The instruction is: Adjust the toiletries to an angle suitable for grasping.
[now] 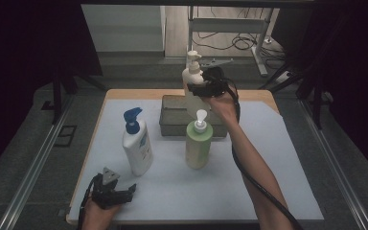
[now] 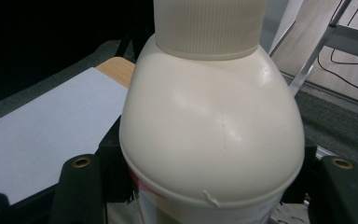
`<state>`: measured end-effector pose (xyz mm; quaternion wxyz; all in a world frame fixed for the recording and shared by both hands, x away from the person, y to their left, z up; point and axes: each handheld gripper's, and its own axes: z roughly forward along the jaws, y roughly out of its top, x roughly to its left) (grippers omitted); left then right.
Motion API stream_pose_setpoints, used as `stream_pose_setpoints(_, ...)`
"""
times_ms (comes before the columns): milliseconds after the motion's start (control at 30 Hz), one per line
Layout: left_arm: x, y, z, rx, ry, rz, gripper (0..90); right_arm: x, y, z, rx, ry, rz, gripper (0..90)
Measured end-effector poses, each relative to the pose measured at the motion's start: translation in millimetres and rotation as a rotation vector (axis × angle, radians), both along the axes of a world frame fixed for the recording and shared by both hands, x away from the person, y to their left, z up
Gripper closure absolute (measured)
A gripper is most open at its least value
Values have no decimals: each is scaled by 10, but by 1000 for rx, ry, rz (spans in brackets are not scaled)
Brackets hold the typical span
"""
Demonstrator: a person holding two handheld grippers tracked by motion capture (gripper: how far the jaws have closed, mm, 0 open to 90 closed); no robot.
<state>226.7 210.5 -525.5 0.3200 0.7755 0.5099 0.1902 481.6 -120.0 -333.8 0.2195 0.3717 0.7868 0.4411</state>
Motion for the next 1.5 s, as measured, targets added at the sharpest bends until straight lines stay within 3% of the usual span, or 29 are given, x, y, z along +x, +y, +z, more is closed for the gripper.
stream_pose_setpoints(333,0,1,0,1,0,0,112,104,45,-153,-13,-9,0,369)
stream_pose_setpoints(667,0,1,0,1,0,0,113,146,52,-332,-37,12,-3,369)
stream_pose_setpoints(1500,-1,0,0,2,0,1,113,46,20,-519,-46,63,31,367)
